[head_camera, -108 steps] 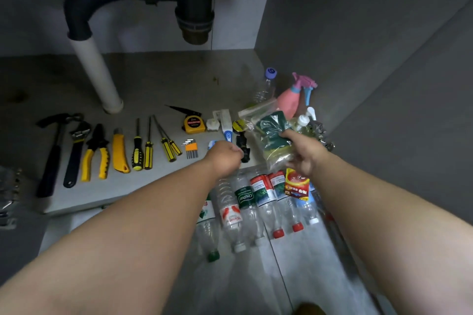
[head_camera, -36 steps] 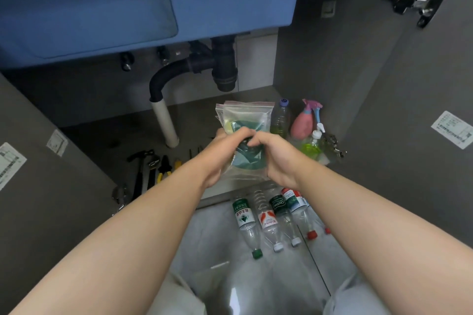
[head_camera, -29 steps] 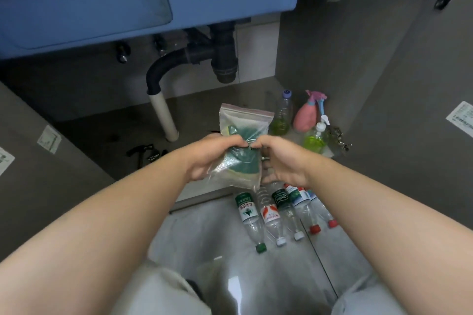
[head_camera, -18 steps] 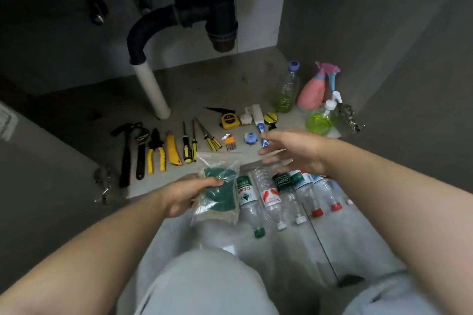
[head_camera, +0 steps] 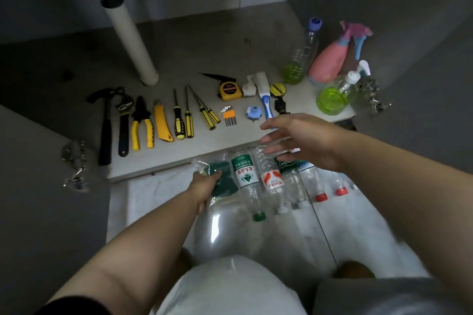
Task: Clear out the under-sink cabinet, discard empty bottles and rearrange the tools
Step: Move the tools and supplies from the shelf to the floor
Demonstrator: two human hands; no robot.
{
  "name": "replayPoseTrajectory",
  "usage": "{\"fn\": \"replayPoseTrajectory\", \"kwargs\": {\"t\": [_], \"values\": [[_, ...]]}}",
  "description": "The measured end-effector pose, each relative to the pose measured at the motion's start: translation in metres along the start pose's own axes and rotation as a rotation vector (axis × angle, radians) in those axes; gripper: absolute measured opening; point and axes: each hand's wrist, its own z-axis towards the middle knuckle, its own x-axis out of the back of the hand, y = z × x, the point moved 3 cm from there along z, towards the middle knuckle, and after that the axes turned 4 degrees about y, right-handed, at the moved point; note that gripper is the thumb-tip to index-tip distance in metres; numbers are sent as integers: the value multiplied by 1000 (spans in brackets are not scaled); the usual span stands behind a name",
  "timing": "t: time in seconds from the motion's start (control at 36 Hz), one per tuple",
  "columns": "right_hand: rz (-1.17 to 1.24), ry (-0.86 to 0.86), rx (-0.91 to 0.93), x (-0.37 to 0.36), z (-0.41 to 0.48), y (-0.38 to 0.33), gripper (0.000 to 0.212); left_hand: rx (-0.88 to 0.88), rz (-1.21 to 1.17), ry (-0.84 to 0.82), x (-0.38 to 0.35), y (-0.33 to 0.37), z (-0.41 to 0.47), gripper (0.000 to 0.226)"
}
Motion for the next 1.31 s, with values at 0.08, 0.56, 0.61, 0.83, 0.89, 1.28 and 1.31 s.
{"fn": "replayPoseTrajectory", "kwargs": {"t": [0.08,0.56,0.61,0.83,0.89,1.28,1.31], "values": [[-16,2,-3,0,-2,0,27,32,-86,-82,-4,11,-1,34],[54,138,39,28,-7,8,23,-145,643,-67,9,122,-112,38],[75,168,34,35,-9,14,22,-257,701,-97,-3,151,-133,38],[-76,430,102,80,-20,30,20,-627,481,-66,-76,208,-202,22],[-107,510,109,97,-20,29,34,-633,434,-97,-88,200,-208,15],[-658,689,154,186,45,-32,50,-756,605,-142,-106,200,-162,15],[-656,690,153,186,49,-34,44,-750,602,-157,-108,198,-157,17]]}}
